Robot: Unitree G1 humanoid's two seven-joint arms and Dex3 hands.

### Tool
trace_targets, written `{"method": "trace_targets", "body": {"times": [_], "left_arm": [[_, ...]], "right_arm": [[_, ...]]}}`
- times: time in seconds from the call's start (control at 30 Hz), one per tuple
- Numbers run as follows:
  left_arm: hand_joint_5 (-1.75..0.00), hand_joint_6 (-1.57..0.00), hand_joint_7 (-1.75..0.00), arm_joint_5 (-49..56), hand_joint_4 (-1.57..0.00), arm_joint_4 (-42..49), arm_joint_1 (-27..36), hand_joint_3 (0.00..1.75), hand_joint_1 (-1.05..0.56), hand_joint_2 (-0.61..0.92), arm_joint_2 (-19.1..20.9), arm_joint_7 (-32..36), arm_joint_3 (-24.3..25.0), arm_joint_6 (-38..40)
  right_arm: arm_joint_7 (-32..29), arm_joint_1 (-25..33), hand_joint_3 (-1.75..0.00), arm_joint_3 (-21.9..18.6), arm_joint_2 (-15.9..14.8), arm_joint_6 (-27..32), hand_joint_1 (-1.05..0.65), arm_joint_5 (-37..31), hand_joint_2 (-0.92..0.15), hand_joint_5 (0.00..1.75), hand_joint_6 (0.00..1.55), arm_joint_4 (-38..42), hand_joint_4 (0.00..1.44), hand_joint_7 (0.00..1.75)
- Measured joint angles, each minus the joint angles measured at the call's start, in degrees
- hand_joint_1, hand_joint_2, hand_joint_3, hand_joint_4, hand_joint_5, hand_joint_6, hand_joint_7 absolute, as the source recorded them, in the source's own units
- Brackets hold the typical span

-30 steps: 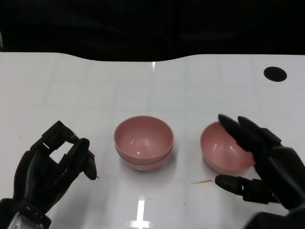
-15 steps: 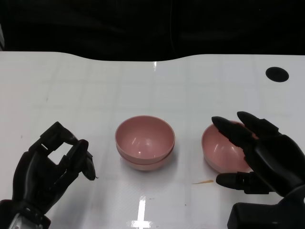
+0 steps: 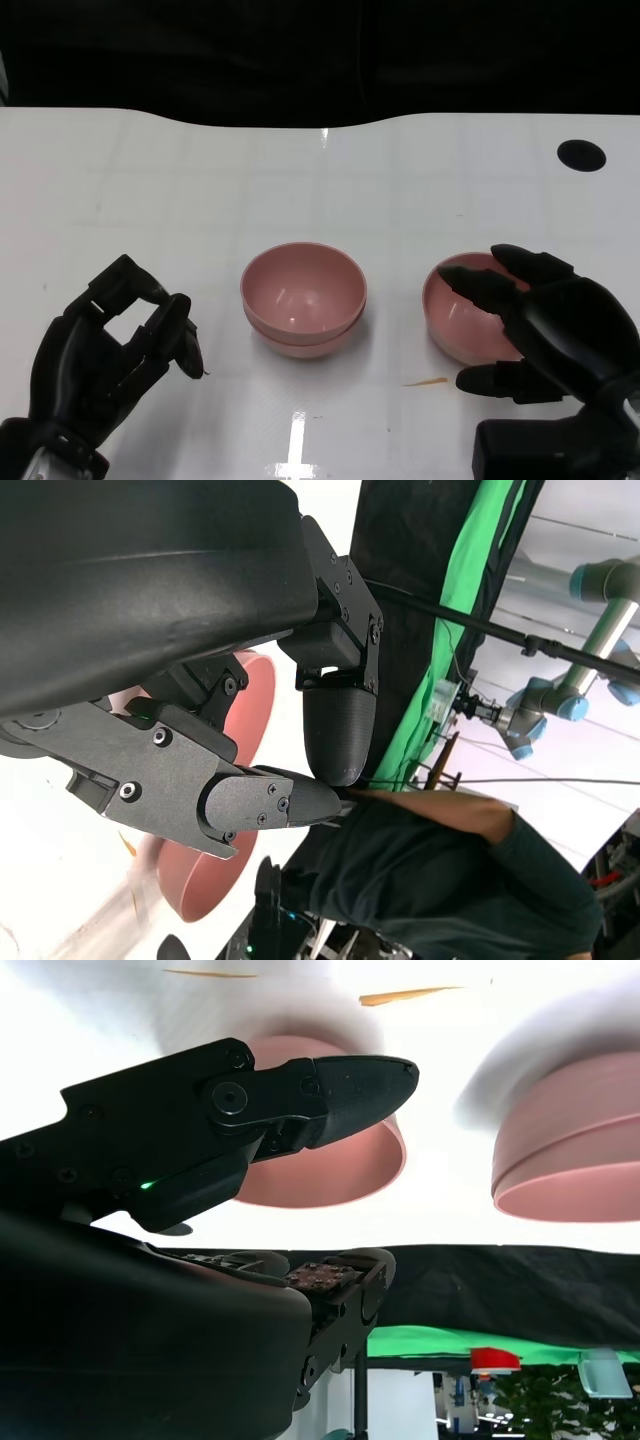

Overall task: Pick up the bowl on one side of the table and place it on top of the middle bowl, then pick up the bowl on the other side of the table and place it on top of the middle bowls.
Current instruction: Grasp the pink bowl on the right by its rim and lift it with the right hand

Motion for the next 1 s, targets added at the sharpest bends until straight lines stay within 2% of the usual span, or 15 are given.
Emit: {"method": "trace_targets", "body": {"times": [0.4, 1.0], "left_arm": [[-1.75, -0.65, -1.75, -0.01, -0.94, 0.09, 0.00, 0.54, -0.21, 0.80, -0.12, 0.00, 0.02, -0.05], [-1.75, -0.63, -1.75, 0.03, -0.93, 0.09, 0.00, 0.52, -0.21, 0.80, -0.17, 0.01, 0.02, -0.07]], "right_arm": [[-1.83, -2.09, -0.20, 2.15, -0.11, -0.10, -0.86, -0.05, -0.92, 0.04, 0.43, 4.02, 0.34, 0.02], [-3.32, -2.94, -0.19, 3.30, -0.15, -0.02, -0.85, -0.06, -0.92, 0.04, 0.46, 5.78, 0.39, 0.02]]}}
